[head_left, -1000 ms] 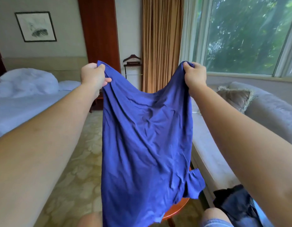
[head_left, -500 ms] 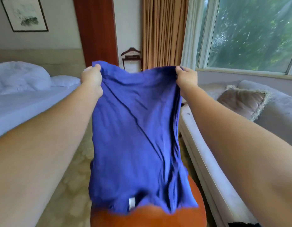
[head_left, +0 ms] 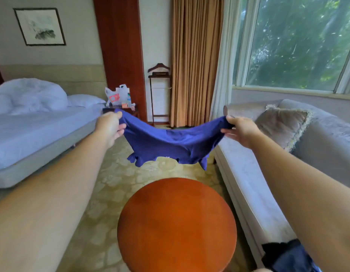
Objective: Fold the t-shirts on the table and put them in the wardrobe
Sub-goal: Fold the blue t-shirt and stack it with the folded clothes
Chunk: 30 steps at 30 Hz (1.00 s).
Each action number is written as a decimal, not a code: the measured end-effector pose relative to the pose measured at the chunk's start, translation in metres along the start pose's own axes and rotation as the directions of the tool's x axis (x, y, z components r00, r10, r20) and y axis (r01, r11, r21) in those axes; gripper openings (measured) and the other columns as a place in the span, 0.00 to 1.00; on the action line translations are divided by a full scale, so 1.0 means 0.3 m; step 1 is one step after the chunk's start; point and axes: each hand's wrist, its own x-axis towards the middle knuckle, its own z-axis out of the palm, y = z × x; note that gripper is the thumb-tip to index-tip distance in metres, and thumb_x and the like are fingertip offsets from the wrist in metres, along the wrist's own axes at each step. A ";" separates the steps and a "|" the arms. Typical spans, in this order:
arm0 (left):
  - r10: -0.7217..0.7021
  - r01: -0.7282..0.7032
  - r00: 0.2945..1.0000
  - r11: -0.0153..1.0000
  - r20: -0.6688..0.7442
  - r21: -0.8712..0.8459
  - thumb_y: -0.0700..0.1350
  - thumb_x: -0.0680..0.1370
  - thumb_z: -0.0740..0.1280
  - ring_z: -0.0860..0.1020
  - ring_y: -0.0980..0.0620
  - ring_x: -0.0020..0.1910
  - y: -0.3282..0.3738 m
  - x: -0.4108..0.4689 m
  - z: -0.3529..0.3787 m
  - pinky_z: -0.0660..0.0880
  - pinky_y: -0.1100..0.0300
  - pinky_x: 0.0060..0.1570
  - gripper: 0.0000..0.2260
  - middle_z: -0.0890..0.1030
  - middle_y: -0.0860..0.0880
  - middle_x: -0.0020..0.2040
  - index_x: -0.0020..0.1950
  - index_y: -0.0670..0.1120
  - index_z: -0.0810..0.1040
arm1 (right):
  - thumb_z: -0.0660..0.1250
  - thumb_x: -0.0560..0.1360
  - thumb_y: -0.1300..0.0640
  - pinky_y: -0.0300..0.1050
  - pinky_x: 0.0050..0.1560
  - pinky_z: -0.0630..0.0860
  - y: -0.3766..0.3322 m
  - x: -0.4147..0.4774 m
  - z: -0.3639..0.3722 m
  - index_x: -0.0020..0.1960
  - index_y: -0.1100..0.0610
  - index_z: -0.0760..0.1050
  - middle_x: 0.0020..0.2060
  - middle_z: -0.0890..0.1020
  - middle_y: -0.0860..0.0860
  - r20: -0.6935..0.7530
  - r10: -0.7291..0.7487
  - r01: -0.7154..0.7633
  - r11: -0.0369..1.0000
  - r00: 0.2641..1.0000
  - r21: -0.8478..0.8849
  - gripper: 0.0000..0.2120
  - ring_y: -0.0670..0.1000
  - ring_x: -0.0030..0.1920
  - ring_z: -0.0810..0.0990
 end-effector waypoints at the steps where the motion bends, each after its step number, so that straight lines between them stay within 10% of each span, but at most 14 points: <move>1: -0.048 0.046 0.999 0.996 0.023 0.074 0.46 0.83 0.61 0.75 0.57 0.39 -0.069 -0.023 -0.031 0.72 0.64 0.39 0.16 0.72 0.50 0.59 0.70 0.47 0.68 | 0.66 0.79 0.56 0.40 0.41 0.76 0.063 -0.047 -0.023 0.59 0.58 0.73 0.55 0.79 0.57 0.017 0.025 -0.023 0.993 1.000 -0.114 0.10 0.52 0.41 0.81; 14: -0.336 0.220 0.930 0.836 0.151 0.503 0.45 0.79 0.66 0.78 0.53 0.39 -0.488 -0.153 -0.221 0.73 0.60 0.36 0.18 0.78 0.43 0.62 0.68 0.41 0.72 | 0.64 0.80 0.57 0.42 0.43 0.77 0.448 -0.248 -0.159 0.59 0.62 0.76 0.47 0.82 0.55 0.134 0.418 -0.231 0.709 0.898 -0.666 0.11 0.50 0.40 0.82; 18: -0.429 0.220 0.877 0.758 0.215 0.614 0.43 0.79 0.65 0.75 0.52 0.34 -0.497 -0.184 -0.224 0.72 0.61 0.35 0.12 0.81 0.45 0.46 0.60 0.40 0.75 | 0.64 0.80 0.57 0.44 0.46 0.76 0.457 -0.256 -0.179 0.57 0.62 0.76 0.46 0.81 0.56 0.152 0.480 -0.223 0.637 0.864 -0.738 0.10 0.52 0.40 0.81; 22: -0.640 0.149 0.723 0.512 0.260 0.846 0.43 0.80 0.62 0.69 0.55 0.27 -0.532 -0.270 -0.234 0.68 0.67 0.29 0.05 0.76 0.52 0.27 0.46 0.45 0.76 | 0.64 0.79 0.59 0.44 0.44 0.75 0.510 -0.287 -0.220 0.46 0.61 0.75 0.33 0.79 0.54 0.105 0.624 -0.285 0.492 0.774 -0.823 0.06 0.51 0.31 0.75; 27: -0.896 -0.062 0.442 0.019 0.044 0.998 0.57 0.79 0.63 0.71 0.53 0.28 -0.694 -0.339 -0.252 0.61 0.64 0.26 0.15 0.80 0.49 0.41 0.49 0.45 0.77 | 0.64 0.79 0.50 0.39 0.37 0.70 0.713 -0.369 -0.264 0.47 0.56 0.77 0.31 0.81 0.49 -0.066 0.910 -0.174 0.007 0.410 -0.985 0.10 0.48 0.27 0.64; 30: -0.871 -0.114 0.492 -0.053 0.010 0.992 0.66 0.77 0.62 0.76 0.52 0.34 -0.785 -0.307 -0.237 0.65 0.63 0.30 0.26 0.84 0.47 0.49 0.54 0.44 0.79 | 0.60 0.81 0.47 0.42 0.43 0.73 0.795 -0.339 -0.241 0.55 0.56 0.75 0.42 0.83 0.51 -0.099 0.872 -0.120 -0.047 0.479 -0.992 0.13 0.48 0.35 0.75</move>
